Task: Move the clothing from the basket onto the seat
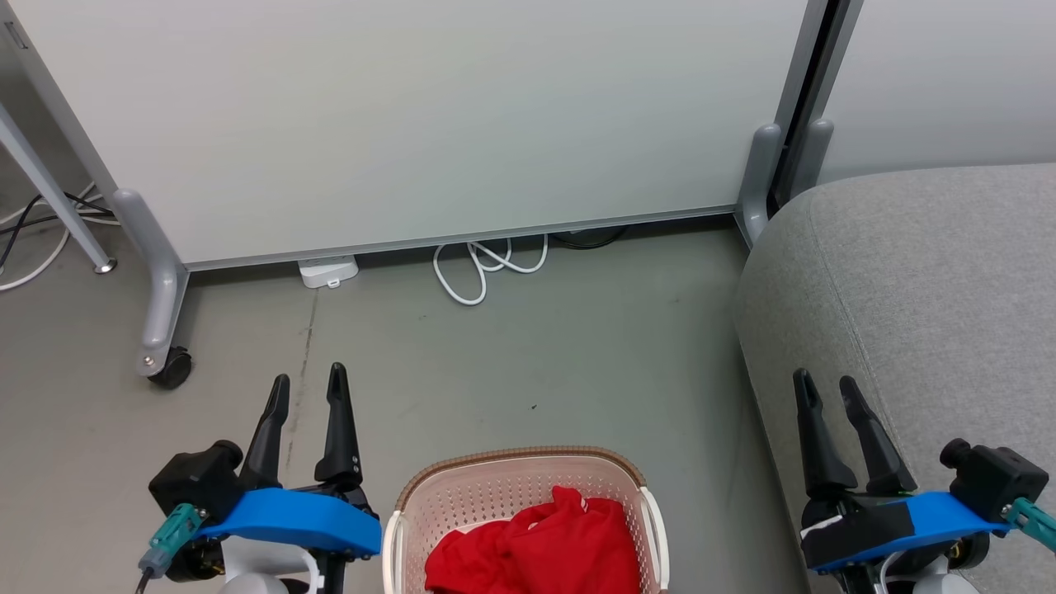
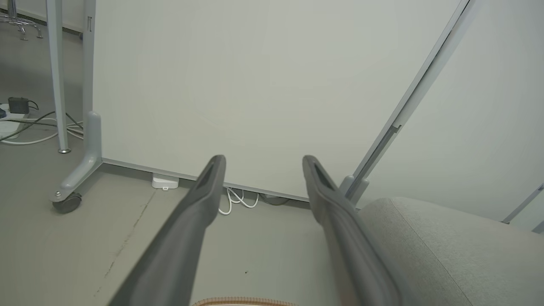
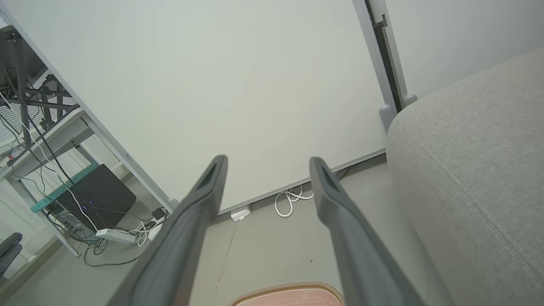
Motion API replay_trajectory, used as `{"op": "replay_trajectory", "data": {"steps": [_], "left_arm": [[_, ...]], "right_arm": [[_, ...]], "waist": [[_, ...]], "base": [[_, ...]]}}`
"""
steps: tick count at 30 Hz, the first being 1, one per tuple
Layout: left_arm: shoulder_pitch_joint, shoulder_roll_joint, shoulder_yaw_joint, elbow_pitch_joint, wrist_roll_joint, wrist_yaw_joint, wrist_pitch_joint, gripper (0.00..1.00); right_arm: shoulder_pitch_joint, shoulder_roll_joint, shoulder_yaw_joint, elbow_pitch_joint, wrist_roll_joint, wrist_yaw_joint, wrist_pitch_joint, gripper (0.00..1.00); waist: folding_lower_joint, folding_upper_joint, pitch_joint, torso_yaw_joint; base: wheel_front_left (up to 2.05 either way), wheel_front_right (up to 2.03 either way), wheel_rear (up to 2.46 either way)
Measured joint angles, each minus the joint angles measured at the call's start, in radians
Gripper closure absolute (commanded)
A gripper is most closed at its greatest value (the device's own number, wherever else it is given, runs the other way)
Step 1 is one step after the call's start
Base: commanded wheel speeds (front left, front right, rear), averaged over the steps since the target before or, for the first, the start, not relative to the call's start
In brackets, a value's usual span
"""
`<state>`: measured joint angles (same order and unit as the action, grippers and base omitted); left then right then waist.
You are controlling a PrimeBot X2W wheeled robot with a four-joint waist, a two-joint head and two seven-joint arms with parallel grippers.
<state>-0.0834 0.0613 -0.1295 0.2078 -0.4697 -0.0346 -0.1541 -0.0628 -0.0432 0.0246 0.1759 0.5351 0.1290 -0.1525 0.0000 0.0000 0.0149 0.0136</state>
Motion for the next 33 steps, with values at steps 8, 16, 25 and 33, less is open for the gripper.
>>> {"op": "replay_trajectory", "data": {"steps": [8, 16, 25, 33], "left_arm": [[-0.001, 0.000, -0.015, -0.005, 0.078, 0.005, -0.018, 0.00], [-0.001, 0.000, -0.027, -0.009, 0.153, 0.009, -0.038, 0.00], [-0.002, 0.000, -0.041, -0.010, 0.229, 0.014, -0.057, 0.00], [-0.006, -0.002, -0.050, -0.012, 0.293, 0.015, -0.073, 0.00]], "right_arm": [[0.000, 0.000, 0.007, -0.004, -0.074, 0.000, -0.020, 0.00], [0.000, -0.001, 0.013, -0.005, -0.147, 0.000, -0.039, 0.00], [-0.001, -0.002, 0.020, -0.001, -0.227, 0.000, -0.060, 0.00], [-0.004, -0.002, 0.026, 0.003, -0.291, 0.000, -0.075, 0.00]], "waist": [[0.0000, 0.0000, 0.000, 0.002], [0.0000, 0.0000, 0.002, 0.003], [0.0000, 0.0000, 0.003, 0.004], [0.0000, 0.0000, 0.003, 0.007]], "base": [[0.00, 0.00, 0.00], [0.00, 0.00, 0.00], [0.00, 0.00, 0.00], [0.00, 0.00, 0.00]]}}
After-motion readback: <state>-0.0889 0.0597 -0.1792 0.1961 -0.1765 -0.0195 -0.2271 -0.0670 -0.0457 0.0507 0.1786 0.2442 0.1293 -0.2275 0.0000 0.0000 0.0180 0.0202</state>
